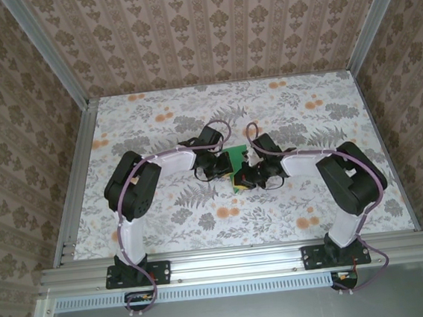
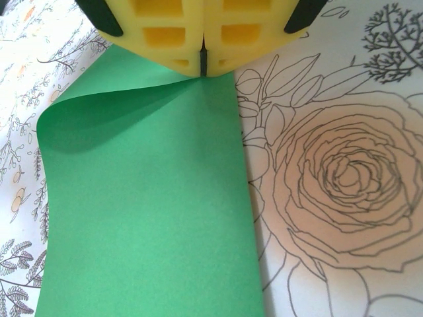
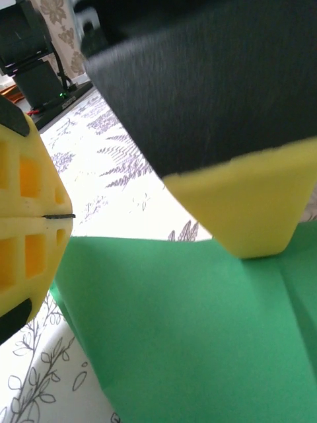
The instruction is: Fold a paper plane with a square sheet of paper (pick it up from the middle)
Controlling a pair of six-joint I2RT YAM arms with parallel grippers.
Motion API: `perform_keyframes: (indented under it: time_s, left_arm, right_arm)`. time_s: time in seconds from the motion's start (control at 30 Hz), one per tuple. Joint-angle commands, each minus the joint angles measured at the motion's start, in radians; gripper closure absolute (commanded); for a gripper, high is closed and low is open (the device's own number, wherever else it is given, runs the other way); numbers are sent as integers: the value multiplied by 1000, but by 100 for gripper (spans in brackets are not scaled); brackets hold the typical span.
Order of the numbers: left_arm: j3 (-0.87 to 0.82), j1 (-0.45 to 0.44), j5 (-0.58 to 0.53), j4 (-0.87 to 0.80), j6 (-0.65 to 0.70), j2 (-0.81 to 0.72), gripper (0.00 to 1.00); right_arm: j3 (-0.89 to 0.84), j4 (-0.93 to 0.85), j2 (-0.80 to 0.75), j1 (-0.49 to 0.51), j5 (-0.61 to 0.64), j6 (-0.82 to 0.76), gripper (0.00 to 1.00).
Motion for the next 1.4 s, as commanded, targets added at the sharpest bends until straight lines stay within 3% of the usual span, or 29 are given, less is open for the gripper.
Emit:
perform_keyframes:
  time_s: [0.0, 0.6, 0.83, 1.03, 1.17, 1.37]
  left_arm:
    - [-5, -9, -41, -90, -13, 46, 98]
    - [-1, -8, -53, -106, -9, 51, 98]
    - [-1, -9, -56, -107, -12, 51, 98]
    - [0, -8, -58, -111, -12, 51, 98]
    - [0, -9, -61, -111, -9, 47, 98]
    - [4, -10, -56, -109, -6, 49, 98]
  right_arm:
    - [-11, 2, 38, 6, -24, -3, 94]
    - [-27, -75, 65, 6, 8, -50, 94]
    - [-44, -173, 83, 15, 125, -126, 95]
    - [-40, -82, 15, 14, 56, -96, 95]
    - [0, -61, -58, 6, 82, -92, 95]
    - [47, -78, 20, 2, 122, -113, 95]
